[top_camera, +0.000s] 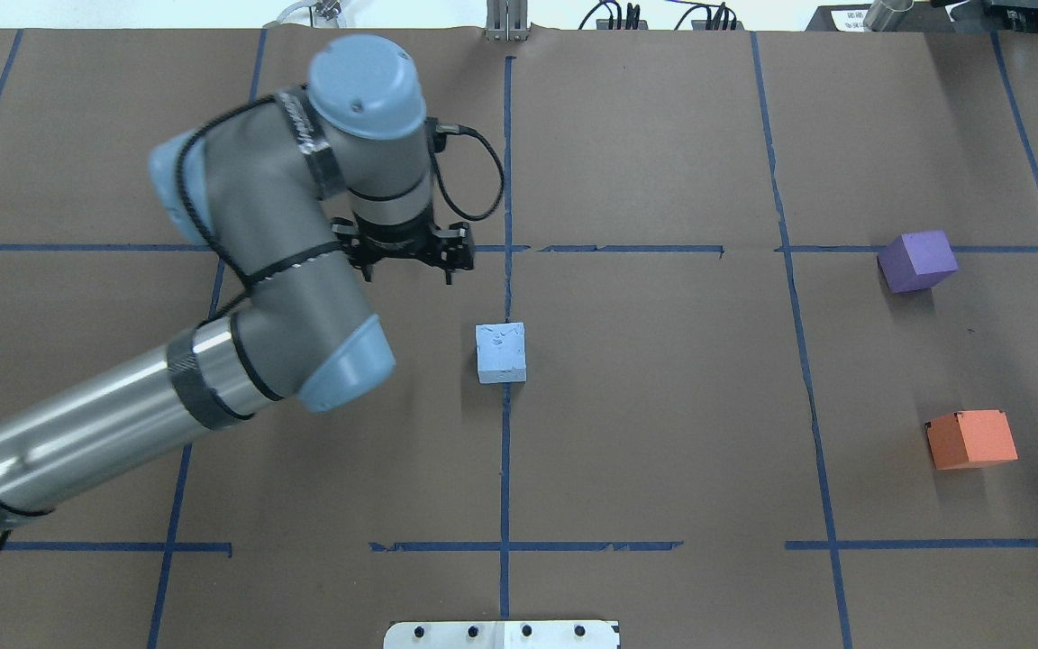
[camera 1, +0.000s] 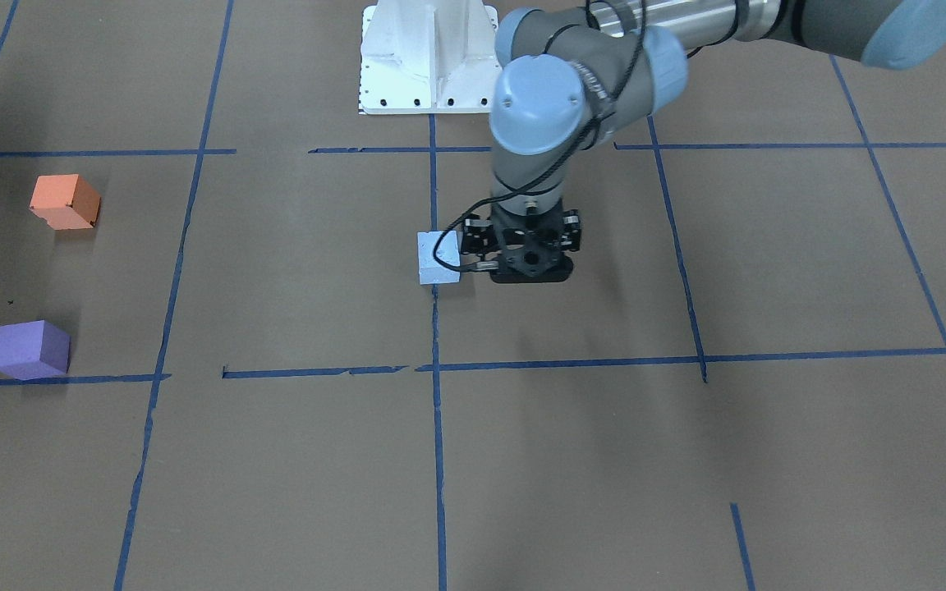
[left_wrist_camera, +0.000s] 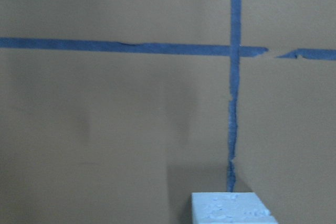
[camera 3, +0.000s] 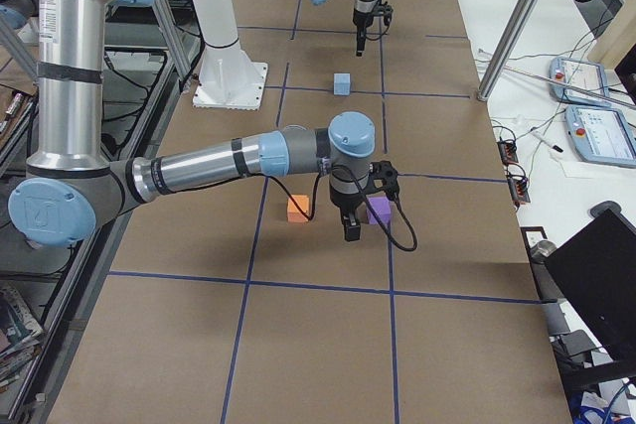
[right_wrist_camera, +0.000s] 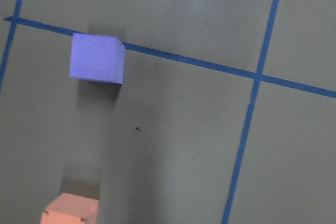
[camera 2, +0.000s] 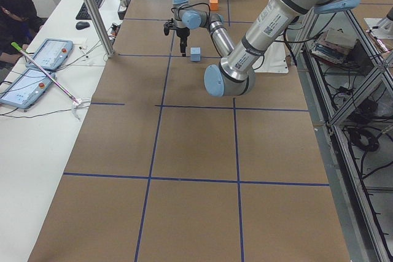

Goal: Place blue block between orange and purple blocks

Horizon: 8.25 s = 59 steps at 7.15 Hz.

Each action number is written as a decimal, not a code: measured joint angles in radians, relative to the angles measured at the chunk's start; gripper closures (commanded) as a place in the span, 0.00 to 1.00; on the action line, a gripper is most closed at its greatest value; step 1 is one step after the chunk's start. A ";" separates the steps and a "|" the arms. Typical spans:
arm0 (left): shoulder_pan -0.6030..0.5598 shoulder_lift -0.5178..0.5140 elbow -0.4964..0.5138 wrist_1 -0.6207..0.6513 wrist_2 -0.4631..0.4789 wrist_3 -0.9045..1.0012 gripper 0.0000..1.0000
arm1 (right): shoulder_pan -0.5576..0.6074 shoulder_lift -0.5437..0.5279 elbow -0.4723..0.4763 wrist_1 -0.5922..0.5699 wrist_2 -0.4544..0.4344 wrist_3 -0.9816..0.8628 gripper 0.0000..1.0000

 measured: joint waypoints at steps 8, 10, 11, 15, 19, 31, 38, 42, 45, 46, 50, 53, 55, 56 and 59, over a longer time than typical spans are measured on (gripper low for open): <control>-0.769 0.783 -0.128 -0.102 -0.207 1.058 0.00 | -0.653 0.514 0.014 -0.002 -0.227 0.944 0.00; -0.818 0.872 -0.123 -0.180 -0.271 1.101 0.00 | -0.815 0.671 -0.083 -0.004 -0.367 1.150 0.00; -0.822 0.881 -0.124 -0.189 -0.297 1.103 0.00 | -0.866 0.754 -0.169 -0.003 -0.414 1.214 0.00; -0.824 0.885 -0.135 -0.193 -0.313 1.098 0.00 | -0.951 0.907 -0.425 0.111 -0.494 1.308 0.00; -0.824 0.884 -0.135 -0.192 -0.323 1.098 0.00 | -0.988 0.935 -0.499 0.128 -0.521 1.298 0.00; -0.824 0.886 -0.131 -0.193 -0.328 1.099 0.00 | -0.574 0.422 -0.199 0.146 -0.261 0.709 0.77; -0.826 0.899 -0.143 -0.193 -0.328 1.098 0.00 | -0.477 0.019 -0.235 0.592 -0.199 0.777 0.07; -0.825 0.898 -0.143 -0.193 -0.328 1.098 0.00 | -0.481 0.011 -0.210 0.591 -0.186 0.757 0.00; -0.826 0.897 -0.143 -0.193 -0.328 1.098 0.00 | -0.199 -0.013 -0.174 0.401 -0.072 0.354 0.00; -0.826 0.897 -0.143 -0.193 -0.328 1.099 0.00 | -0.076 -0.043 -0.145 0.279 -0.054 0.159 0.00; -0.825 0.910 -0.128 -0.197 -0.321 1.100 0.00 | 0.093 -0.139 -0.078 0.062 -0.039 -0.083 0.00; -0.826 0.927 -0.124 -0.200 -0.308 1.101 0.00 | 0.095 -0.144 -0.078 0.058 -0.041 -0.085 0.00; -0.826 0.936 -0.128 -0.199 -0.299 1.103 0.00 | 0.095 -0.144 -0.078 0.058 -0.040 -0.086 0.00; -0.826 0.938 -0.131 -0.199 -0.298 1.104 0.00 | 0.095 -0.144 -0.078 0.058 -0.039 -0.086 0.00; -0.826 0.939 -0.140 -0.198 -0.297 1.102 0.00 | 0.095 -0.144 -0.077 0.058 -0.039 -0.086 0.00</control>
